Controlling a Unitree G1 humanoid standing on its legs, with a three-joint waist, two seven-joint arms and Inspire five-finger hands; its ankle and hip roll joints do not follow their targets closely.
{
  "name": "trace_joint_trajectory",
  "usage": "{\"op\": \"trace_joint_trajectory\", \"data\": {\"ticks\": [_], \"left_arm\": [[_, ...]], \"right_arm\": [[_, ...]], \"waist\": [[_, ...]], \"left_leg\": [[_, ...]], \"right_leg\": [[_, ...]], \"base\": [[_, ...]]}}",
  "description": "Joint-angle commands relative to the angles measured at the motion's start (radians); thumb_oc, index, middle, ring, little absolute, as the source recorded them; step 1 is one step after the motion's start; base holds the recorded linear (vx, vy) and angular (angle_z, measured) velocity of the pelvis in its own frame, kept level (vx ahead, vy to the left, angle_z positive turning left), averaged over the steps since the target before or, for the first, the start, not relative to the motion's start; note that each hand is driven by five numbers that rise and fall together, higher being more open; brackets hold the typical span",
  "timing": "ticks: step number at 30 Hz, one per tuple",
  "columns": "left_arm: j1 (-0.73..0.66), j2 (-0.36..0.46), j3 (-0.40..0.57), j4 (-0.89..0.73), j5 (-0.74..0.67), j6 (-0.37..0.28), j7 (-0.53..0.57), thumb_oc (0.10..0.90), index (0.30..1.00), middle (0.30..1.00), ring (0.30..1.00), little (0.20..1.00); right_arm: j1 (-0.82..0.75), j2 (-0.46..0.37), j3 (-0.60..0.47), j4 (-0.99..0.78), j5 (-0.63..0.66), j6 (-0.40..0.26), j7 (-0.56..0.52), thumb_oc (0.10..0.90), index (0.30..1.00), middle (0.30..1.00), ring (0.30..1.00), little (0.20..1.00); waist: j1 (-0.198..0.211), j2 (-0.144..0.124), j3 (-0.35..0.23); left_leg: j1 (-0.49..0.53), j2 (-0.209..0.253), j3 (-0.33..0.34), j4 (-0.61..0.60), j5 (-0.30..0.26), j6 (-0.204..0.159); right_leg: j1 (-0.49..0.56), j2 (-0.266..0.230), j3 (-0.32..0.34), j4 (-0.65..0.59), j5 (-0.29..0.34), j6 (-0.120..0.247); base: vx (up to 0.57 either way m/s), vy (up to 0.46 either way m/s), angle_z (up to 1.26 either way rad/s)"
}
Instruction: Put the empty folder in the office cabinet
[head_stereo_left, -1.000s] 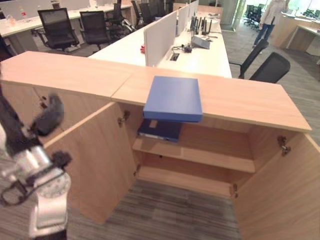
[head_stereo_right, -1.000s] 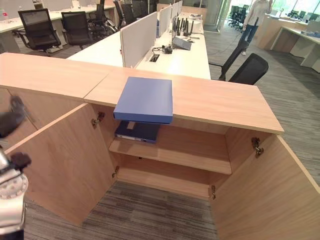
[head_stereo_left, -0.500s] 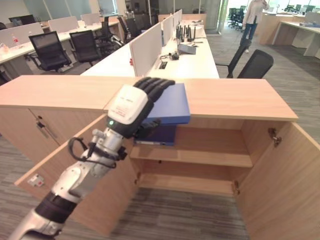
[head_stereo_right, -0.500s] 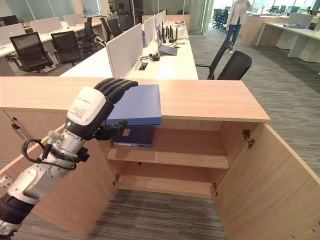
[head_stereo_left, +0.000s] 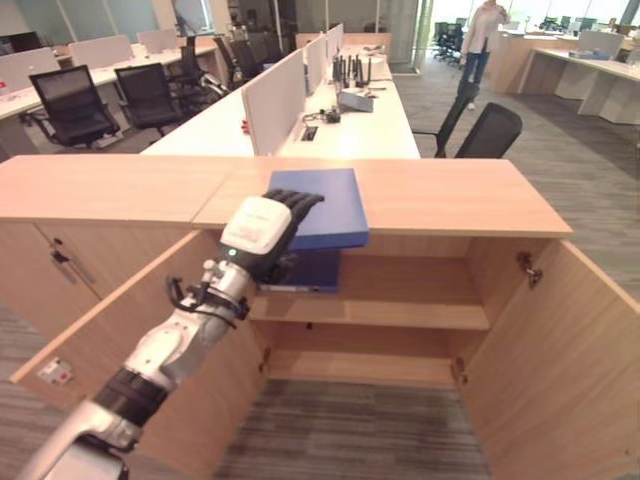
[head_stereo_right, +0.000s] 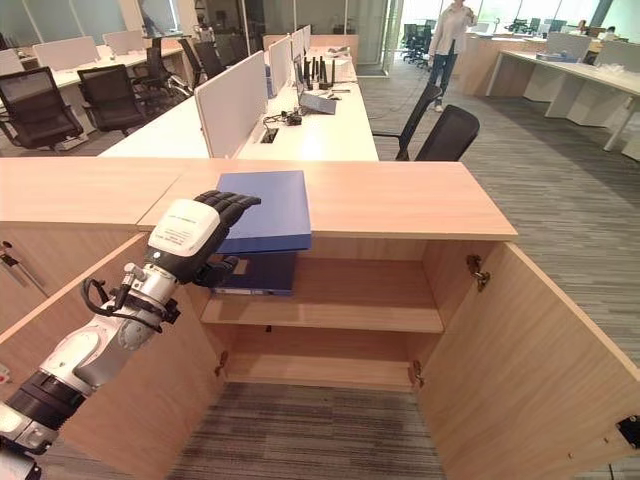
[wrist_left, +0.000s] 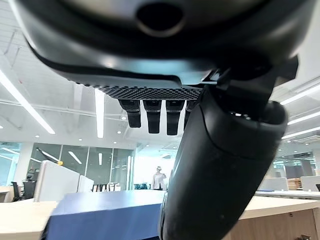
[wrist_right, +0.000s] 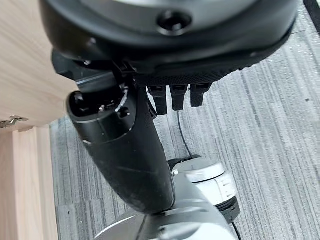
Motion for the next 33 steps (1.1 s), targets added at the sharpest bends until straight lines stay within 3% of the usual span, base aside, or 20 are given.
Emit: {"op": "trace_joint_trajectory", "data": {"ticks": [1,7,10,18,33], "left_arm": [[-0.256,-0.033,0.051,0.005,0.027,0.003,0.074,0.8,0.9,0.9,0.9,0.9],[-0.297,-0.048,0.016,0.036,0.047,0.011,0.082,0.8,0.9,0.9,0.9,0.9],[-0.288,-0.046,0.031,0.042,0.059,0.031,0.085,0.8,0.9,0.9,0.9,0.9],[-0.344,-0.027,-0.012,0.109,0.069,0.053,0.041,0.8,0.9,0.9,0.9,0.9],[-0.406,-0.023,-0.045,0.255,0.113,0.108,0.056,0.8,0.9,0.9,0.9,0.9]], "right_arm": [[-0.053,-0.026,-0.018,0.066,0.003,0.004,-0.004,0.8,0.9,0.9,0.9,0.9],[-0.049,-0.034,-0.024,0.078,-0.001,0.01,-0.009,0.8,0.9,0.9,0.9,0.9],[-0.071,-0.024,-0.001,0.04,0.002,-0.025,-0.024,0.8,0.9,0.9,0.9,0.9],[-0.043,-0.034,-0.003,0.016,0.016,-0.018,0.003,0.8,0.9,0.9,0.9,0.9],[-0.044,-0.049,-0.004,0.009,0.039,-0.024,0.002,0.8,0.9,0.9,0.9,0.9]], "waist": [[0.005,0.01,-0.019],[-0.001,0.02,-0.018],[0.002,0.015,-0.02],[-0.014,0.013,-0.019],[-0.024,0.008,-0.021]], "left_leg": [[0.034,-0.001,-0.066,0.0,-0.128,-0.029],[0.039,-0.003,-0.066,0.0,-0.131,-0.028],[0.032,-0.003,-0.067,0.0,-0.12,-0.027],[0.025,0.002,-0.05,0.0,-0.118,-0.027],[0.031,0.004,-0.036,0.0,-0.13,-0.028]], "right_leg": [[0.024,-0.015,-0.061,0.007,-0.05,0.055],[0.026,-0.02,-0.065,0.007,-0.051,0.058],[0.021,-0.019,-0.063,0.007,-0.041,0.055],[0.008,-0.013,-0.047,0.01,-0.036,0.055],[0.009,-0.012,-0.039,0.01,-0.042,0.057]], "base": [[0.0,0.0,0.0],[-0.01,0.002,0.0],[-0.02,-0.002,0.0],[0.0,-0.002,0.0],[0.01,-0.001,0.0]]}}
